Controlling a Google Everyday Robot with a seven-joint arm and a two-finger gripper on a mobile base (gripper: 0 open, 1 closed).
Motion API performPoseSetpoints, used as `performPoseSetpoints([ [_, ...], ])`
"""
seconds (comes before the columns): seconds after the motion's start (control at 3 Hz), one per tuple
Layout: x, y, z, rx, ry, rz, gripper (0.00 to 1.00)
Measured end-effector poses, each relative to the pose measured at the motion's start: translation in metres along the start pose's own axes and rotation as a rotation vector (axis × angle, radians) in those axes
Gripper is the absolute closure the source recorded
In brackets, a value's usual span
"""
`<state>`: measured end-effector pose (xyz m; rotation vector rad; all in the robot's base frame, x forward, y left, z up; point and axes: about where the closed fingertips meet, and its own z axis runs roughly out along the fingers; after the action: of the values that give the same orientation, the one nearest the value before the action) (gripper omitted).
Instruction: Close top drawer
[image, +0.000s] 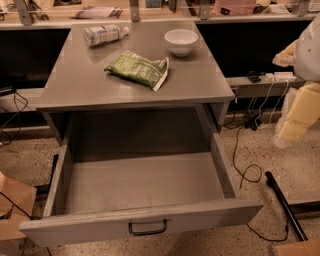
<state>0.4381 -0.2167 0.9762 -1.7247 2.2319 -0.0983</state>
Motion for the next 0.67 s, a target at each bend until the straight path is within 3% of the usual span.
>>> performPoseSetpoints([
  [0.33,0.0000,0.0000,0.0000,0.000,0.000,0.000,0.00],
  [0.67,-0.0008,0.0001,-0.0008,0.005,-0.005,0.000,0.18],
])
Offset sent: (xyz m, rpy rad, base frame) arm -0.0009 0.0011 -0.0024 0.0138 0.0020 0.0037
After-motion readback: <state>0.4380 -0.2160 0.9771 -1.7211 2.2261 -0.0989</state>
